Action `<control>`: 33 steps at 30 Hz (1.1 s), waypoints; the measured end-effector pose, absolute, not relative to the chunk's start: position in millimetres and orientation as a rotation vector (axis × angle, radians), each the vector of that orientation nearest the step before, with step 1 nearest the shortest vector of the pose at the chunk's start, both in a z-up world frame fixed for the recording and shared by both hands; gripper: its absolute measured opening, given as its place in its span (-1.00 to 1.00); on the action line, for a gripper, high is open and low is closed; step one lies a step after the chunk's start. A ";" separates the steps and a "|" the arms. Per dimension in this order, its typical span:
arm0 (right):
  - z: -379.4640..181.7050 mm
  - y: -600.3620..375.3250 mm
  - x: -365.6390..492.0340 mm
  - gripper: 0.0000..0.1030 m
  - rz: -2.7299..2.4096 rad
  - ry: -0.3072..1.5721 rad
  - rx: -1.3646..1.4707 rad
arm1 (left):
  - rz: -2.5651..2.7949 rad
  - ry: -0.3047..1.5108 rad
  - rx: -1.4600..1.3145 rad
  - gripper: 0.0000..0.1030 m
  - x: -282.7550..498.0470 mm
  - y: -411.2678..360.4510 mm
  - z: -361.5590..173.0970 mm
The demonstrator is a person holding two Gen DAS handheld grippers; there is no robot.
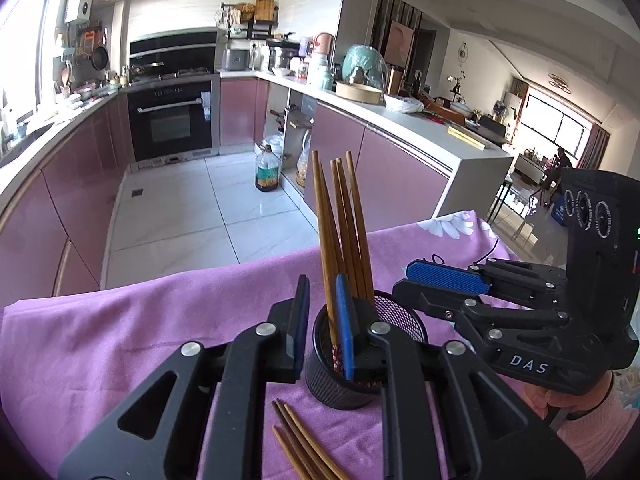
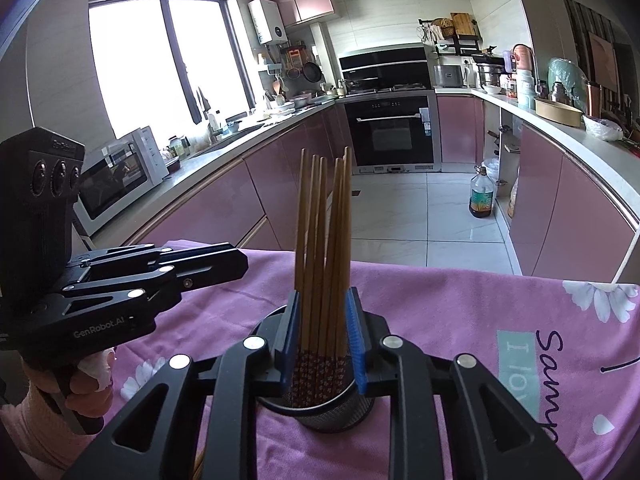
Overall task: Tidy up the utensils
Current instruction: 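Open the right gripper and withdraw it back over the table, then lower the right gripper onto another chopstick and close on it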
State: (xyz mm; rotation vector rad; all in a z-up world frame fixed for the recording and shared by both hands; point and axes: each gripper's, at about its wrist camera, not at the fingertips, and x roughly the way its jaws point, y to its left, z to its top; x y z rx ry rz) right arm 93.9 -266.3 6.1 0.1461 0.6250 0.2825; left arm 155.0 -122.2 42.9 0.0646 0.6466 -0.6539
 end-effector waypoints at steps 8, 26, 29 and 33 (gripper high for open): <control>9.7 -256.8 67.7 -0.23 0.311 0.581 0.148 | -0.581 0.538 0.060 -0.02 113.2 -92.5 47.9; -60.3 -192.1 25.1 -0.06 0.418 0.769 0.057 | -0.433 0.715 0.070 0.36 68.6 -25.2 -43.5; -70.5 -181.3 23.1 -0.06 0.406 0.797 0.045 | -0.423 0.739 0.064 0.35 64.1 -22.0 -55.3; -80.9 -179.5 19.8 -0.06 0.397 0.820 0.036 | -0.415 0.767 0.059 0.35 60.4 -20.2 -66.7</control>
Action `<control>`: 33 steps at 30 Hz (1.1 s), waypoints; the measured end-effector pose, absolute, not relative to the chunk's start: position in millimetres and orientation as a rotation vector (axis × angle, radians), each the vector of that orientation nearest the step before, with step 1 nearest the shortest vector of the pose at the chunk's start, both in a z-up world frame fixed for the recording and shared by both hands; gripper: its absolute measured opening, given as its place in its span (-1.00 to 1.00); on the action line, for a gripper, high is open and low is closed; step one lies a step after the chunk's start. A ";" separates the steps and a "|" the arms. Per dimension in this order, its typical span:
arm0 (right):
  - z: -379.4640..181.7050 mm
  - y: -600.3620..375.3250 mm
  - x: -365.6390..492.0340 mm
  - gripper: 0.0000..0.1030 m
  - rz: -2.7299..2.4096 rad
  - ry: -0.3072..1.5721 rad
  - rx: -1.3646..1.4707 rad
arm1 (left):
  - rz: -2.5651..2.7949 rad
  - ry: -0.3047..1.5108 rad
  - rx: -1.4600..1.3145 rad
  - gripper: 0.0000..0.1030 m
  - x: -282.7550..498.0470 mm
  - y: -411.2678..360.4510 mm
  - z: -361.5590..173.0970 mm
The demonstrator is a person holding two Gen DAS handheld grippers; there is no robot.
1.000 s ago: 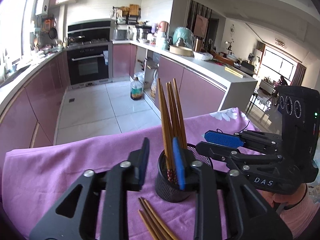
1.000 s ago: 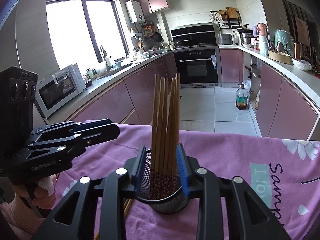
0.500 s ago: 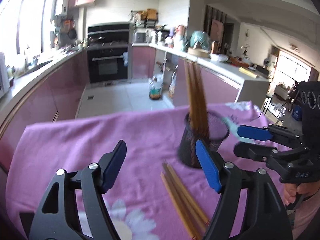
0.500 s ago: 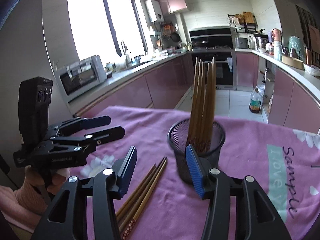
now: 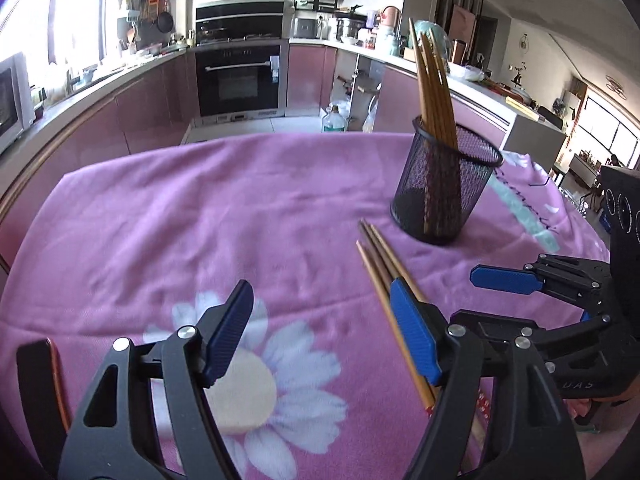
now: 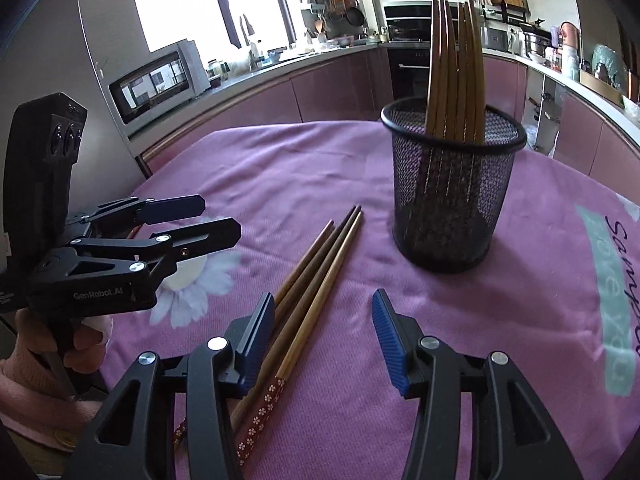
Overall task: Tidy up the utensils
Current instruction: 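Lower the right gripper onto another chopstick and close on it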
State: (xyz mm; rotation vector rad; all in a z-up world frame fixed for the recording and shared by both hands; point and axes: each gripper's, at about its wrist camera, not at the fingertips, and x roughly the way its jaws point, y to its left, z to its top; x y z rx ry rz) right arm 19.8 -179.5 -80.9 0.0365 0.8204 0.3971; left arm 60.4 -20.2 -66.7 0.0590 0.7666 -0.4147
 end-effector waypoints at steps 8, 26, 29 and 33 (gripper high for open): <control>-88.2 -177.7 19.5 -0.08 0.371 0.843 0.013 | -0.419 0.804 0.071 0.35 56.1 -24.5 -80.1; -95.3 -180.4 21.0 -0.14 0.352 0.870 -0.009 | -0.467 0.856 0.114 0.34 54.4 -42.1 -96.0; -95.4 -181.1 21.7 -0.14 0.346 0.870 -0.006 | -0.478 0.865 0.115 0.34 54.8 -43.5 -97.9; -96.2 -184.7 22.0 -0.14 0.338 0.873 0.002 | -0.484 0.871 0.126 0.34 53.9 -46.0 -100.3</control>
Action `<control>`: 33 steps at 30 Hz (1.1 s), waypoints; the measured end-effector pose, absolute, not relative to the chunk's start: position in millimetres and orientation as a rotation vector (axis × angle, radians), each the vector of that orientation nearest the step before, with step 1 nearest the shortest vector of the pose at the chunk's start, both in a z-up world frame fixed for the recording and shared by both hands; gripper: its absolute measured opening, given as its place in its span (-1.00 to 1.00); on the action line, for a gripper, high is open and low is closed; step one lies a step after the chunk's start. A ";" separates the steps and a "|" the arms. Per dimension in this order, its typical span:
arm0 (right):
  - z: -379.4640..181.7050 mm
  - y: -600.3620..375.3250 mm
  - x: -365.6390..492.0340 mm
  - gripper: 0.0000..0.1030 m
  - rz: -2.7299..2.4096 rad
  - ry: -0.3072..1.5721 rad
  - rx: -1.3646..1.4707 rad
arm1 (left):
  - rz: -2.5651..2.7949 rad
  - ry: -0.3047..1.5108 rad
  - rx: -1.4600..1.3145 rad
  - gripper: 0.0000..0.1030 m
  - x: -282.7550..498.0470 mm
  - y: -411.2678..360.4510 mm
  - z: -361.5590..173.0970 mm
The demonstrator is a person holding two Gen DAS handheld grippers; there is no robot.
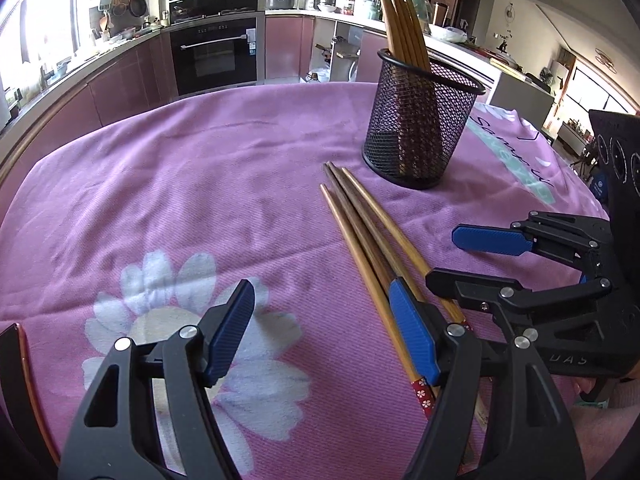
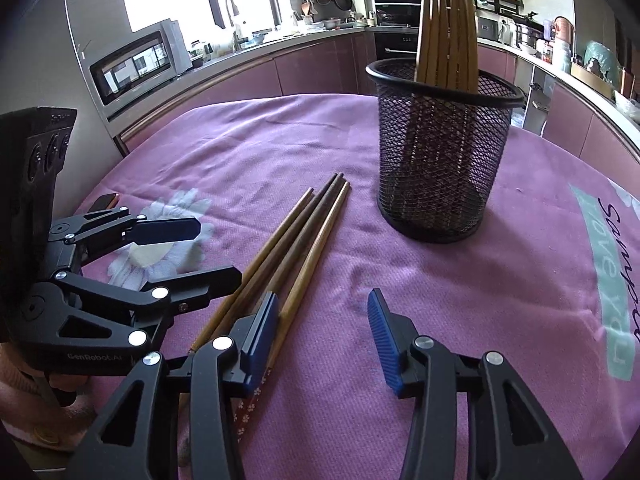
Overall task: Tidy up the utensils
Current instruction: 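Lower the right gripper onto another chopstick and close on it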
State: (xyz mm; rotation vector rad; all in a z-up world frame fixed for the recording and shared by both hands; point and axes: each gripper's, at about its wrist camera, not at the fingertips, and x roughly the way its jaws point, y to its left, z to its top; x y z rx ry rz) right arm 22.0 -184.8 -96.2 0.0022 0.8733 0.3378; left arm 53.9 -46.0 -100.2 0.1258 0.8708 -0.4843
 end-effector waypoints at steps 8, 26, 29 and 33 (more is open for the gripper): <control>-96.3 -185.3 21.9 -0.15 0.337 0.873 0.002 | -0.473 0.884 0.145 0.30 54.5 -49.4 -103.4; -96.0 -171.9 33.4 -0.46 0.343 0.887 -0.053 | -0.470 0.885 0.163 -0.14 60.3 -49.2 -104.4; -96.1 -170.8 39.9 -0.55 0.337 0.891 -0.051 | -0.466 0.886 0.159 -0.26 61.7 -50.0 -104.6; -96.2 -170.4 42.9 -0.65 0.326 0.892 -0.059 | -0.459 0.887 0.157 -0.40 65.4 -50.1 -104.3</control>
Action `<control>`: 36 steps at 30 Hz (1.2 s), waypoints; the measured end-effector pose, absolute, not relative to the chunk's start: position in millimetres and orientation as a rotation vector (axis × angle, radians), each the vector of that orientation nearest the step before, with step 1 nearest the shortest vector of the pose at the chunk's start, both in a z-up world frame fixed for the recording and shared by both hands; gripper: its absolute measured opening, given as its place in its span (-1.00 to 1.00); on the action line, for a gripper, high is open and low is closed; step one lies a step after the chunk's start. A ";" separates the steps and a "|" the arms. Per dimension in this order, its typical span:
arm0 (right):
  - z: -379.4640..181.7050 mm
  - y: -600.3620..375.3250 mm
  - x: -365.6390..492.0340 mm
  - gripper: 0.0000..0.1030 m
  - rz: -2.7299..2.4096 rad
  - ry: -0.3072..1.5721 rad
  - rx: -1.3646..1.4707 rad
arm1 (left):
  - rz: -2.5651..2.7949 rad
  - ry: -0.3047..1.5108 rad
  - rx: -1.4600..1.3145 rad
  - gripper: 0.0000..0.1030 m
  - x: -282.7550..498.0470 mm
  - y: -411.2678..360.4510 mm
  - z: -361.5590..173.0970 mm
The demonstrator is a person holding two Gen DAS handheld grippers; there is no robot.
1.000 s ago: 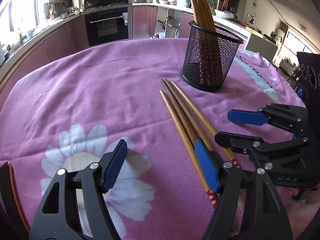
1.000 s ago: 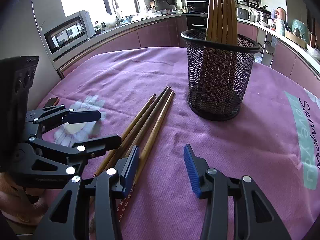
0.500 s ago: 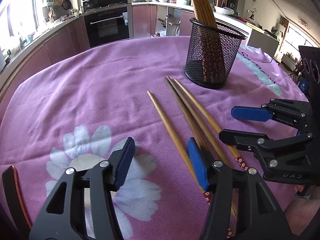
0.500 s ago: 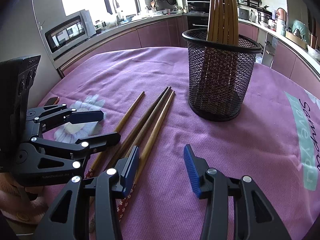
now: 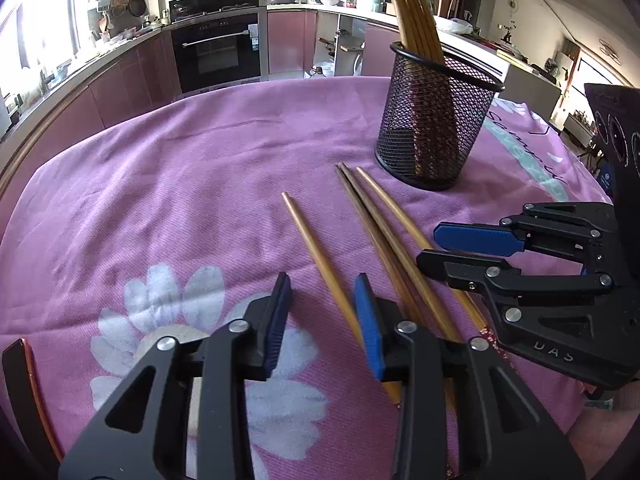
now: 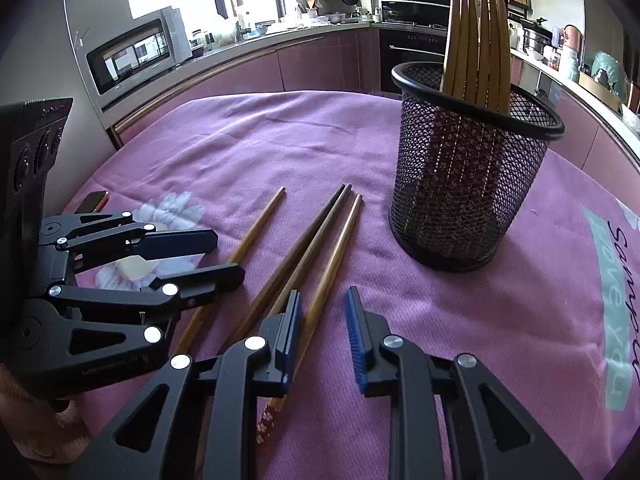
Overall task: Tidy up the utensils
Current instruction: 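Lower the right gripper onto another chopstick and close on it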
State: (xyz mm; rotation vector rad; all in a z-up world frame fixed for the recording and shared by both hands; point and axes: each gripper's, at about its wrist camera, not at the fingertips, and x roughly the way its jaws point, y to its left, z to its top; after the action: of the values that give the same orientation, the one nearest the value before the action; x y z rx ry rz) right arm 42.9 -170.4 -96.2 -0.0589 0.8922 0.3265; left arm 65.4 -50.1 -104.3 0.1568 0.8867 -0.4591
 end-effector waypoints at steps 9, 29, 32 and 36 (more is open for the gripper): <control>-96.0 -173.2 44.5 -0.79 0.318 0.895 -0.055 | -0.449 0.891 0.146 -0.59 70.8 -52.2 -104.4; -95.1 -183.8 44.2 -0.89 0.332 0.900 0.004 | -0.444 0.905 0.093 -0.80 74.1 -51.7 -104.5; -94.4 -185.4 43.6 -0.90 0.341 0.898 0.015 | -0.445 0.906 0.086 -0.85 74.4 -51.5 -104.1; -91.5 -187.6 41.7 -0.90 0.350 0.890 0.030 | -0.446 0.908 0.078 -0.86 73.8 -50.6 -103.2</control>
State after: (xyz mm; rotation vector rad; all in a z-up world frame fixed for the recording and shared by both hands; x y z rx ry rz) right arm 41.7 -187.6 -91.5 0.0300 0.8897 0.3505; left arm 73.8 -50.6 -103.2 0.0777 0.9078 -0.4457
